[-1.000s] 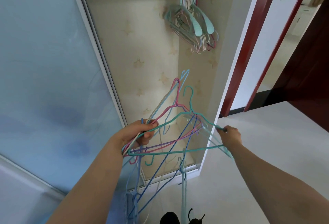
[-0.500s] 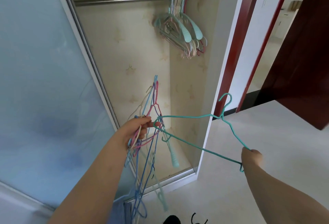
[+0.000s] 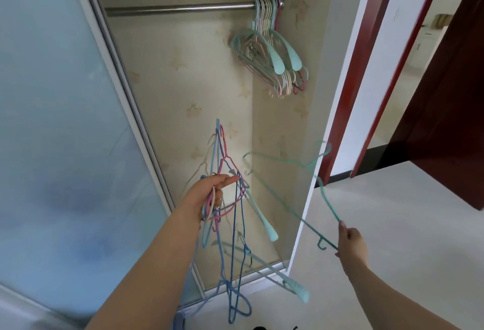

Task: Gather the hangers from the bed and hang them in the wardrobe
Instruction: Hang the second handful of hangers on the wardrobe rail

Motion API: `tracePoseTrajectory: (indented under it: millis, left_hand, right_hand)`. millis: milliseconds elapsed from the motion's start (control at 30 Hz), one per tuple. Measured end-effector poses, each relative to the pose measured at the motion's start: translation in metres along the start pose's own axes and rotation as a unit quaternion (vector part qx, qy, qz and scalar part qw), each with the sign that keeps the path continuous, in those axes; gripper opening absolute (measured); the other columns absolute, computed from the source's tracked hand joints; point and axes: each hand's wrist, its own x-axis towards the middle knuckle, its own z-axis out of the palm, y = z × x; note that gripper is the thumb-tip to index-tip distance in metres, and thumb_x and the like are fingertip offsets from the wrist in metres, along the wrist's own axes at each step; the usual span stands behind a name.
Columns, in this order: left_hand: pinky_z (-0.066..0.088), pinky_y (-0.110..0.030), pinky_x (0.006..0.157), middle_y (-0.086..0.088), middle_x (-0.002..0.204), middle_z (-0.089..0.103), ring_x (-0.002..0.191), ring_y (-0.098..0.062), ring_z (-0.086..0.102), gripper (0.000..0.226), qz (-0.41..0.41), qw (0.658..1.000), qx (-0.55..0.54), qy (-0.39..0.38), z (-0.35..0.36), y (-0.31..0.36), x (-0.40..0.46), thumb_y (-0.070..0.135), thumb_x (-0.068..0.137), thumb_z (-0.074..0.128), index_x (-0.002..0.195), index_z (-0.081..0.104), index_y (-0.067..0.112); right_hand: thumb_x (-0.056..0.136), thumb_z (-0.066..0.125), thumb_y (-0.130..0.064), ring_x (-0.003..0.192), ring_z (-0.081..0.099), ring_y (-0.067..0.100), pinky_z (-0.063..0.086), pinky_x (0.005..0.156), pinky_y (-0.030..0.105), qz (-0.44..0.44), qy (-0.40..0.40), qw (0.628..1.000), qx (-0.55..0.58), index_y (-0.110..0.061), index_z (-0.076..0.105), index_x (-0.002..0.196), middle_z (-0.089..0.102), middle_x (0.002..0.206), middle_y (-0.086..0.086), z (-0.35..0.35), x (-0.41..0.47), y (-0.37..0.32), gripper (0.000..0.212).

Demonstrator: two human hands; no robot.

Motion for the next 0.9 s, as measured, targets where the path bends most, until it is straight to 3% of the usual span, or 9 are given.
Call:
tracePoseTrajectory:
  millis: [100, 200, 267, 333, 567, 767, 900]
  left_hand:
    - [0.023, -0.014, 0.030, -0.009, 0.108, 0.071, 0.027, -0.004, 0.024, 0.022, 0.006, 0.999, -0.024, 0.022, 0.000, 0.003, 0.009, 0.010, 0.098, 0.044, 0.079, 0.054, 0.007]
    - [0.023, -0.013, 0.030, -0.004, 0.074, 0.070, 0.027, -0.005, 0.026, 0.014, 0.008, 0.998, -0.006, 0.054, -0.003, 0.009, 0.020, 0.011, 0.096, 0.049, 0.084, 0.056, 0.007]
    - [0.022, -0.012, 0.030, 0.003, 0.047, 0.052, 0.027, -0.006, 0.027, 0.013, 0.006, 0.997, 0.022, 0.075, -0.003, 0.013, 0.029, 0.012, 0.095, 0.052, 0.082, 0.054, 0.010]
    - [0.022, -0.011, 0.030, 0.005, 0.038, 0.039, 0.025, -0.007, 0.027, 0.018, 0.006, 0.996, 0.027, 0.089, -0.003, 0.020, 0.036, 0.013, 0.096, 0.050, 0.078, 0.049, 0.012]
    - [0.022, -0.011, 0.031, 0.006, 0.035, 0.034, 0.025, -0.008, 0.026, 0.025, 0.049, 0.993, 0.036, 0.105, 0.000, 0.052, 0.050, 0.013, 0.098, 0.046, 0.073, 0.044, 0.013]
    - [0.023, -0.015, 0.030, 0.006, 0.037, 0.036, 0.026, -0.007, 0.027, 0.018, 0.083, 0.986, 0.013, 0.143, 0.003, 0.063, 0.050, 0.011, 0.097, 0.047, 0.080, 0.049, 0.011]
    - [0.023, -0.015, 0.031, 0.005, 0.038, 0.034, 0.027, -0.008, 0.028, 0.024, 0.084, 0.986, 0.017, 0.141, 0.010, 0.067, 0.051, 0.013, 0.097, 0.048, 0.074, 0.045, 0.013]
  right_hand:
    - [0.099, 0.035, -0.043, 0.062, 0.051, 0.033, 0.046, 0.060, 0.041, -0.078, 0.000, 0.994, -0.072, -0.007, 0.044, 0.082, 0.055, 0.067, 0.014, 0.013, -0.002, -0.008, 0.042]
    - [0.100, 0.032, -0.041, 0.065, 0.053, 0.034, 0.045, 0.061, 0.039, -0.129, -0.015, 0.985, -0.117, -0.011, 0.044, 0.087, 0.058, 0.071, 0.010, 0.030, 0.006, -0.037, 0.035]
    - [0.100, 0.032, -0.040, 0.070, 0.055, 0.035, 0.045, 0.063, 0.037, -0.168, -0.027, 0.977, -0.129, -0.015, 0.045, 0.091, 0.061, 0.075, 0.009, 0.041, 0.011, -0.065, 0.030]
    - [0.101, 0.033, -0.037, 0.069, 0.056, 0.033, 0.043, 0.062, 0.034, -0.215, -0.030, 0.968, -0.126, -0.019, 0.047, 0.094, 0.061, 0.074, 0.006, 0.050, 0.014, -0.096, 0.024]
    - [0.097, 0.044, -0.035, 0.058, 0.049, 0.028, 0.035, 0.053, 0.030, -0.337, -0.002, 0.930, -0.149, -0.018, 0.056, 0.099, 0.054, 0.060, 0.000, 0.042, 0.025, -0.195, 0.020]
    - [0.099, 0.041, -0.030, 0.068, 0.046, 0.031, 0.037, 0.061, 0.032, -0.396, 0.023, 0.879, -0.266, -0.007, 0.055, 0.100, 0.063, 0.082, 0.015, -0.007, 0.036, -0.275, 0.027]
    - [0.101, 0.036, -0.026, 0.078, 0.061, 0.035, 0.036, 0.060, 0.032, -0.437, 0.057, 0.855, -0.273, -0.003, 0.051, 0.102, 0.066, 0.089, 0.016, -0.010, 0.027, -0.299, 0.027]
